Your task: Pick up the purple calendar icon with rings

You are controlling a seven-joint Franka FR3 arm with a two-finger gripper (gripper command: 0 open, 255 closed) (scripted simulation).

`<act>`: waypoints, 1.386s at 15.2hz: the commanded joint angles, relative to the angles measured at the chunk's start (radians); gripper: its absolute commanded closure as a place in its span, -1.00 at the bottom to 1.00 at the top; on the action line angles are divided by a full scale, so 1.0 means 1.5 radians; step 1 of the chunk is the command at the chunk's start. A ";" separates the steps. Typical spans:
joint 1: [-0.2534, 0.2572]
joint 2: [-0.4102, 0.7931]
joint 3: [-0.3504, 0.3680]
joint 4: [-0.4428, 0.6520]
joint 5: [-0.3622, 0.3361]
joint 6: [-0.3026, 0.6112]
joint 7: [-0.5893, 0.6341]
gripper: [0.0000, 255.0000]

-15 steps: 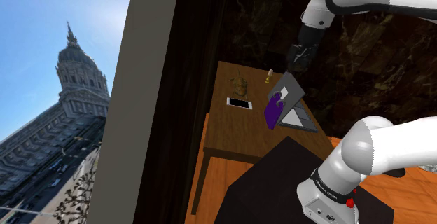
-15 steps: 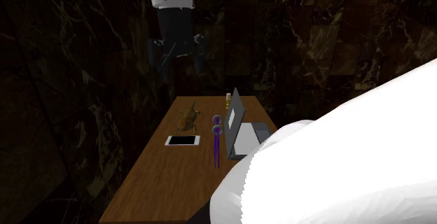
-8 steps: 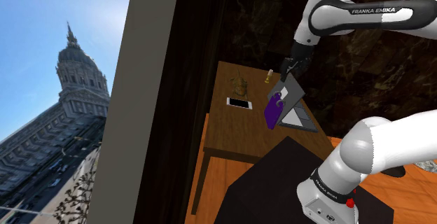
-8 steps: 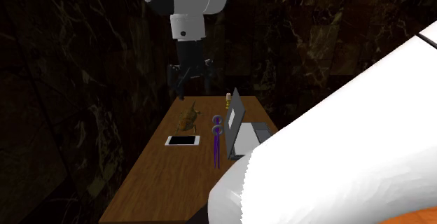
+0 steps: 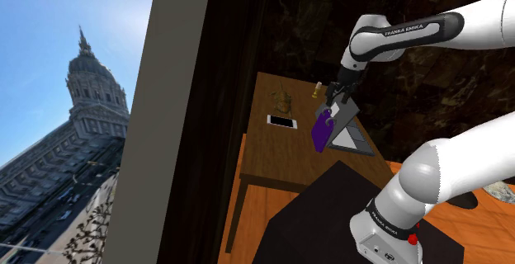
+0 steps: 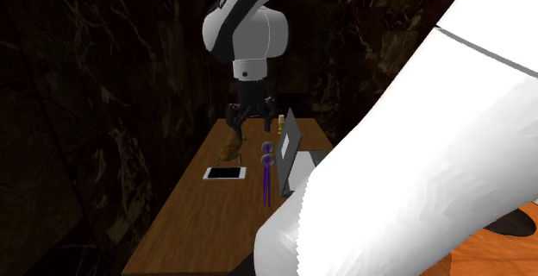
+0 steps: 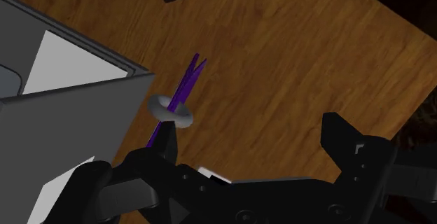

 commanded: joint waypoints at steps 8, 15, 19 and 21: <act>-0.007 0.224 -0.099 0.045 0.080 0.163 -0.106 -1.00; -0.005 0.269 -0.103 0.027 0.106 0.222 -0.126 -1.00; -0.004 0.283 -0.103 0.025 0.115 0.236 -0.133 1.00; -0.004 0.283 -0.103 0.026 0.115 0.236 -0.133 1.00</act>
